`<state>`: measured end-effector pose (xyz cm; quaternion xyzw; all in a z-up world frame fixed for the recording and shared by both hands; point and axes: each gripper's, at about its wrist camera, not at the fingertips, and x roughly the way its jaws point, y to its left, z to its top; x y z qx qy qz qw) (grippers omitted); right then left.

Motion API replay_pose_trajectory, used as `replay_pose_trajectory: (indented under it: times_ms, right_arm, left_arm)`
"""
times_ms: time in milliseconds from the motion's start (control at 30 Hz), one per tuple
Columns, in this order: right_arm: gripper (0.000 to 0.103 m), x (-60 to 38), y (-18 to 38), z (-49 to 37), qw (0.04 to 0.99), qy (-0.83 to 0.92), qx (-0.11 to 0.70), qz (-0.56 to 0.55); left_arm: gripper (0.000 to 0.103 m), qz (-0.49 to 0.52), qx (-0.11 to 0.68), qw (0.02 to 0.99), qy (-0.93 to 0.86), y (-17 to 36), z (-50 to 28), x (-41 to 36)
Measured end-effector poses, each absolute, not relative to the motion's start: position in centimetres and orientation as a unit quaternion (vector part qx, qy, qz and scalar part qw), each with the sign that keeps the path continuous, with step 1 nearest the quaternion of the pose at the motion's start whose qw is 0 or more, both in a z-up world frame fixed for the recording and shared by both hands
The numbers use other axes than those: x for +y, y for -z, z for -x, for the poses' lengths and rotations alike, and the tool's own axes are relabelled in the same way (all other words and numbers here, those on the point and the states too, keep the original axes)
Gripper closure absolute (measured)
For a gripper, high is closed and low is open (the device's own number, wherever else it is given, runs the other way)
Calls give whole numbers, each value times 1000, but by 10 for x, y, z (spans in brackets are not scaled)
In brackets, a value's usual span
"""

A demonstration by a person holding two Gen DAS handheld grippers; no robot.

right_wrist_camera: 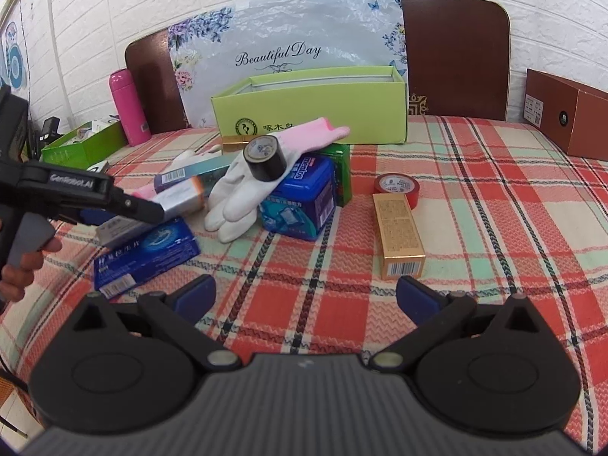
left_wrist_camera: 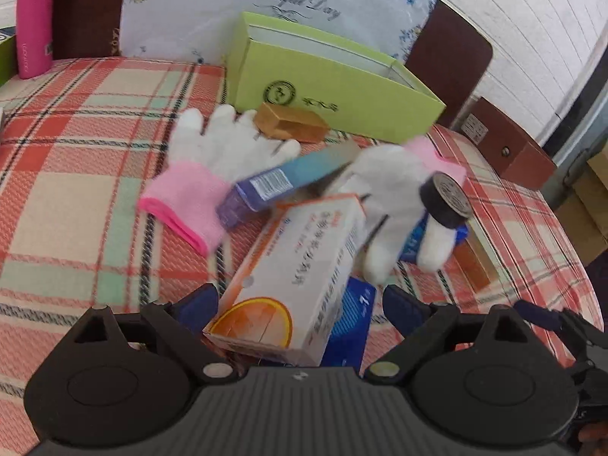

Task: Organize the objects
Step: 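Move both grippers back to the cluttered items on the table, then grasp white-orange medicine box with left gripper while right grasps blue medicine box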

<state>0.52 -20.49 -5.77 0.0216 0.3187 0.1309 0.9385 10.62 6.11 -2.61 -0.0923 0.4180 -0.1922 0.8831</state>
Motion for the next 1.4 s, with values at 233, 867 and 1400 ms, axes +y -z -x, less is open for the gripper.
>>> replay_pose_trajectory:
  times_ms: [233, 867, 1400]
  right_arm:
    - [0, -186, 56, 2, 930, -171, 324, -18]
    - [47, -185, 68, -2, 915, -177, 363, 10]
    - [29, -219, 65, -2, 924, -138, 356, 25]
  left_arm:
    - [7, 117, 403, 880, 220, 8, -93, 42]
    - [6, 116, 435, 879, 157, 32, -120, 19]
    - [24, -41, 443, 881, 161, 37, -82, 2]
